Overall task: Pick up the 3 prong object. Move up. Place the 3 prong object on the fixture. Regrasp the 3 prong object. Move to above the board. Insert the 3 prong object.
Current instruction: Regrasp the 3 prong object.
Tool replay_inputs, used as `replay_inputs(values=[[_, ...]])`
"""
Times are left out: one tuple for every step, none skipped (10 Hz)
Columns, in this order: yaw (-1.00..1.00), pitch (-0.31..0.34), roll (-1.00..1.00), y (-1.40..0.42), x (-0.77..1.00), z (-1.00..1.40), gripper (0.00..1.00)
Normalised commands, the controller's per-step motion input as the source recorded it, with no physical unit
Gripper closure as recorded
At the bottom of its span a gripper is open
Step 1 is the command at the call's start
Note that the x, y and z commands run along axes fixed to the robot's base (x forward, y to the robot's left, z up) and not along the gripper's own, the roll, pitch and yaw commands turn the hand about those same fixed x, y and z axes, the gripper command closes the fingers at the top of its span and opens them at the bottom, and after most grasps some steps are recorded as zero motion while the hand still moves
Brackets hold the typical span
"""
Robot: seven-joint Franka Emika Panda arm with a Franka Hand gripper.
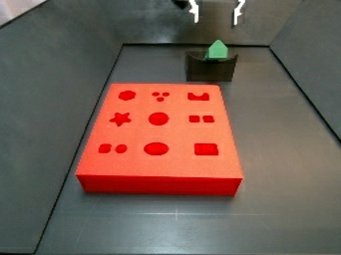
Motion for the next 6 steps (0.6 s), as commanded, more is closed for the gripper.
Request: replay_inputs(values=[[0.03, 0.04, 1.0, -1.0, -0.01, 0.94, 0.0], [0.03, 0.029, 1.0, -1.0, -0.05, 0.9, 0.0], [0.03, 0.025, 1.0, -1.0, -0.06, 0.85, 0.0], [0.03, 0.023, 1.0, -1.0, -0.06, 0.79, 0.0], [0.03, 0.021, 1.0, -1.0, -0.06, 0.71, 0.0], [0.03, 0.017, 1.0, -0.86, -0.06, 0.47, 0.0]])
